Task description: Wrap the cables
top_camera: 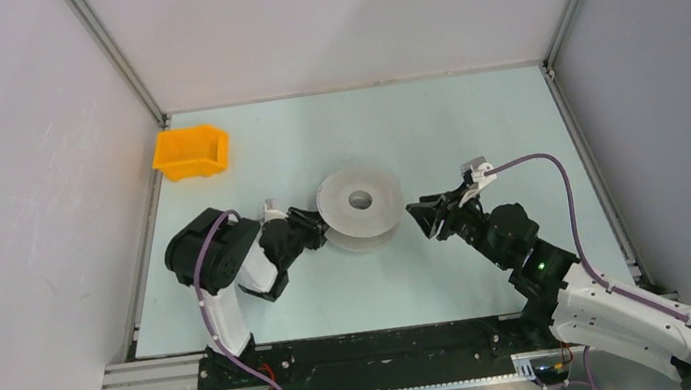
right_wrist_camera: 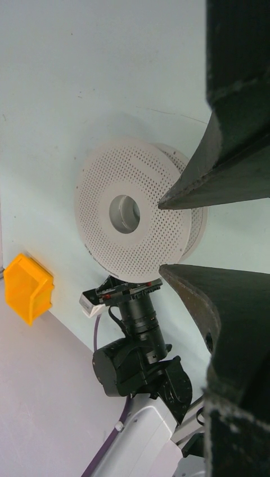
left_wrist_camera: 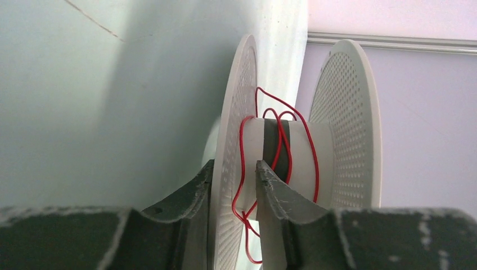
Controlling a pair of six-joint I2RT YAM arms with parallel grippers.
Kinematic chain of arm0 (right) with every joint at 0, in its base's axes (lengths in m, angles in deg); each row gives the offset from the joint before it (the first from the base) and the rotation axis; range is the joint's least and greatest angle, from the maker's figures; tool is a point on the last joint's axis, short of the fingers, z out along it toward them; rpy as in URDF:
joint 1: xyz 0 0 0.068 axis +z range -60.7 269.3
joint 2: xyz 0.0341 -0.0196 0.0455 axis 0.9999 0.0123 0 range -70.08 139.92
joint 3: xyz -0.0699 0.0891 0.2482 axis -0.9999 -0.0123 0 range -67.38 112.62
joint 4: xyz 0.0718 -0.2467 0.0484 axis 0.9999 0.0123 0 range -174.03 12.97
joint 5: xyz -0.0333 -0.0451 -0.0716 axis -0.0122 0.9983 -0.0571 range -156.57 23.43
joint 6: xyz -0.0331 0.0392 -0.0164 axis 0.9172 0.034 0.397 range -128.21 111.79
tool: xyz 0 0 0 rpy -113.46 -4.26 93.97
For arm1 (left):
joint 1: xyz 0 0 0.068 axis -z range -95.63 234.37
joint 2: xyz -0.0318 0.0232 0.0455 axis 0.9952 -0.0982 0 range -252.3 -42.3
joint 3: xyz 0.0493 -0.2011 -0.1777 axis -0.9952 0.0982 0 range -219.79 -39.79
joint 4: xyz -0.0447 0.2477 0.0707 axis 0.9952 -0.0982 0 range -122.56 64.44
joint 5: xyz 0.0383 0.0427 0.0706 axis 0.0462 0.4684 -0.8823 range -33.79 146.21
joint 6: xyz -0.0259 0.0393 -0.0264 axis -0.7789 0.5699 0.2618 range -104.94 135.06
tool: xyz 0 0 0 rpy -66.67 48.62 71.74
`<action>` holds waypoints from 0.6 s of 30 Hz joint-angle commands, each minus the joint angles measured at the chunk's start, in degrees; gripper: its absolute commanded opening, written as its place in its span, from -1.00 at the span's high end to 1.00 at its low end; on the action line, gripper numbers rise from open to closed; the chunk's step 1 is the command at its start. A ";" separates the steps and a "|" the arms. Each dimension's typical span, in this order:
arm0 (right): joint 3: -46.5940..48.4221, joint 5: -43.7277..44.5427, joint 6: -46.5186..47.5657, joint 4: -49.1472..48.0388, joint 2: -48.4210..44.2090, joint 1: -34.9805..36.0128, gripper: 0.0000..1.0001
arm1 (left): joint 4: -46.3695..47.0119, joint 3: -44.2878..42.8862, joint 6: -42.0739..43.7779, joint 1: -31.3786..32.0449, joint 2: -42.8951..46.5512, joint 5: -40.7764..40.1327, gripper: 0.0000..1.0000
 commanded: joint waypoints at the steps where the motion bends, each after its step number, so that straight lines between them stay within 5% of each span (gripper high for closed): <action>1: -0.21 -0.79 -1.14 -1.13 -0.22 -0.39 0.10 | 4.19 1.10 2.22 -0.78 2.14 1.35 0.29; 18: -0.75 -0.38 -1.63 -1.19 -0.07 -0.40 0.10 | 4.22 8.78 2.56 -4.14 5.67 0.42 -0.12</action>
